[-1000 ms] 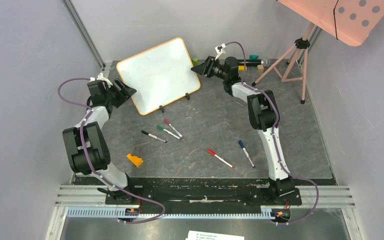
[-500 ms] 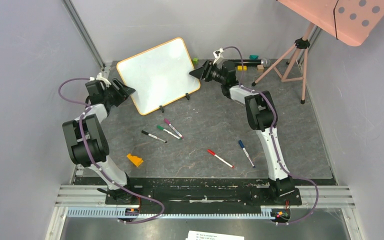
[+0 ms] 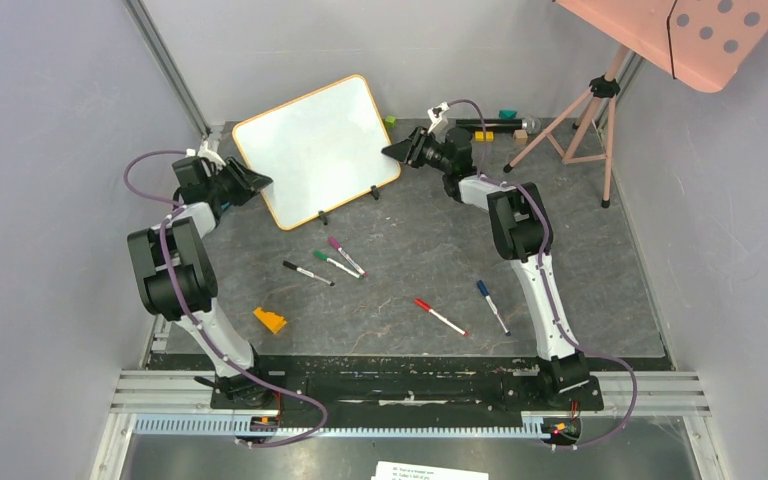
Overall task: Write a sentence on the whiteboard
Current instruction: Move the whiteboard to the center of the board.
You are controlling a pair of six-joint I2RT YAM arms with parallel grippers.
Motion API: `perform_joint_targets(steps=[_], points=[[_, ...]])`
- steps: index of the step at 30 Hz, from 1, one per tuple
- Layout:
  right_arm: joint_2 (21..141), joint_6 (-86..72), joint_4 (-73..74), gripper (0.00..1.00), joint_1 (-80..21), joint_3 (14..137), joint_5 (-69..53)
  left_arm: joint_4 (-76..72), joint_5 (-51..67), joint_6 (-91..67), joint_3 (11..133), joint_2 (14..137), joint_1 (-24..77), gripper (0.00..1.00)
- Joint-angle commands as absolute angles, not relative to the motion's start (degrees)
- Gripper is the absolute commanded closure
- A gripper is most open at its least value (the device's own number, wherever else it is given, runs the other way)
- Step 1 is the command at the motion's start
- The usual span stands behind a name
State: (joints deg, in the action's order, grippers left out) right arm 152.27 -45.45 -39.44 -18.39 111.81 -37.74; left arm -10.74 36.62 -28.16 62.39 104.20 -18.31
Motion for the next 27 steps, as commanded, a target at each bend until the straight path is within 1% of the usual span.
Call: perform_joint_targets(steps=[1,2,4,6,10,11,20,27], points=[[151.06,-45.75,-42.14,0.66,-18.45,110.05,-39.62,-13.46,40.14,-27.15,64.94,106.15,-18.29,0.64],[150.79,-45.73,-42.31,0.68,-18.46,109.48,-39.71,-13.52,40.44,-27.06,65.04,106.40,-18.29,0.67],[150.32,-45.76,-42.73,0.73,-18.46,108.65,-40.04,-13.18,41.02,-26.71,64.94,106.47,-18.11,0.72],[149.95,-45.57,-42.64,0.80,-18.46,108.23,-40.49,-12.67,41.04,-25.81,64.49,106.18,-17.77,0.78],[149.05,-45.11,-42.43,0.90,-18.29,107.21,-41.20,-11.46,41.13,-23.80,63.26,105.18,-16.76,0.95],[148.62,-44.91,-42.52,0.92,-18.15,106.64,-41.30,-11.11,40.96,-23.30,62.88,104.91,-16.47,0.98],[141.32,-42.81,-44.65,1.00,-15.68,95.95,-41.79,-10.77,38.88,-19.31,56.78,100.28,-12.16,0.98],[132.99,-40.12,-47.27,1.00,-14.29,82.40,-41.92,-11.62,37.75,-18.64,52.96,96.58,-8.28,0.98]])
